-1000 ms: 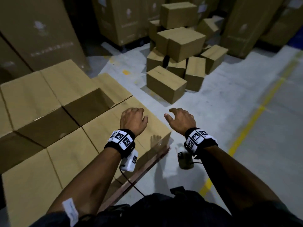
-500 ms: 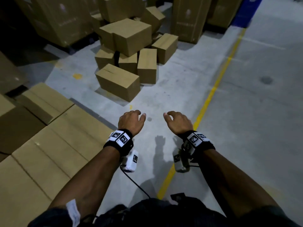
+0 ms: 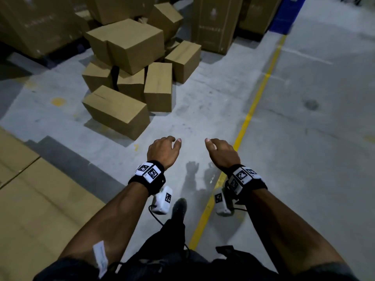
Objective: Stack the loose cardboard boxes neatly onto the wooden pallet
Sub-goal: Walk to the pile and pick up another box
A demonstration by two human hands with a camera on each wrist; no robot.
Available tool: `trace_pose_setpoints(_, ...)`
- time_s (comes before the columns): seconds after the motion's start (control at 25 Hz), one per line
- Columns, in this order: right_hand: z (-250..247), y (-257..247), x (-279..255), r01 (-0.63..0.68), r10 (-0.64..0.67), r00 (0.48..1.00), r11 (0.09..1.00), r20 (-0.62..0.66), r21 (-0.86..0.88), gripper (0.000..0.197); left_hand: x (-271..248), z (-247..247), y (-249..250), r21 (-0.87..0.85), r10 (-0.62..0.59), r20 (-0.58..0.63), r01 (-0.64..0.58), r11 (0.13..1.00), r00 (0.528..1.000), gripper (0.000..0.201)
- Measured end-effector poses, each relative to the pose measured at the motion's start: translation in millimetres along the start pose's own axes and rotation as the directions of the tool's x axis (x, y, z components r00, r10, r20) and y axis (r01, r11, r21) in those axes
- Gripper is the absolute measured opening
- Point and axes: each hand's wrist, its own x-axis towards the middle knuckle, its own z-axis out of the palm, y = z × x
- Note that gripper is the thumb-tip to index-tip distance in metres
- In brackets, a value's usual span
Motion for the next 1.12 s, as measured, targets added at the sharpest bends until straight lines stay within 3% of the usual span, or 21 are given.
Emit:
trace_pose_setpoints(0.28,-54.4,-25.0,175.6,-0.053,0.053,0.997,0.999,-0.048,-0.007,0.078,205.2,-33.0,46.7,-0.025,0.06,0.037,-0.059,0.998,0.997,0.048)
trace_pose_setpoints(0.48,-82.6,-32.8,297.6,-0.043,0.042,0.999,0.999,-0.033,-0.024,0.056,321.6,-44.4,78.9,0.007,0.056,0.036,-0.056,0.998,0.998,0.048)
trace_pose_setpoints(0.76,-115.0,-12.4,512.5,0.009,-0.009,0.999,1.0,0.045,0.002,0.057,508.6,-28.6,121.8,0.015,-0.038,0.048,0.037,0.999,0.998,0.045)
trace_pose_setpoints(0.92,-173.4,-37.8,639.6,0.067,-0.067,0.994,0.998,0.085,0.003,0.058,618.8,-53.2,164.3,0.008,-0.073,-0.033,0.073,0.997,0.997,0.046)
trace_pose_setpoints(1.12,-220.9,-70.5,757.6,0.14,-0.14,0.988,0.99,0.07,0.006,0.055,724.7,-66.6,202.6,-0.011,-0.072,-0.103,0.072,0.997,0.992,0.047)
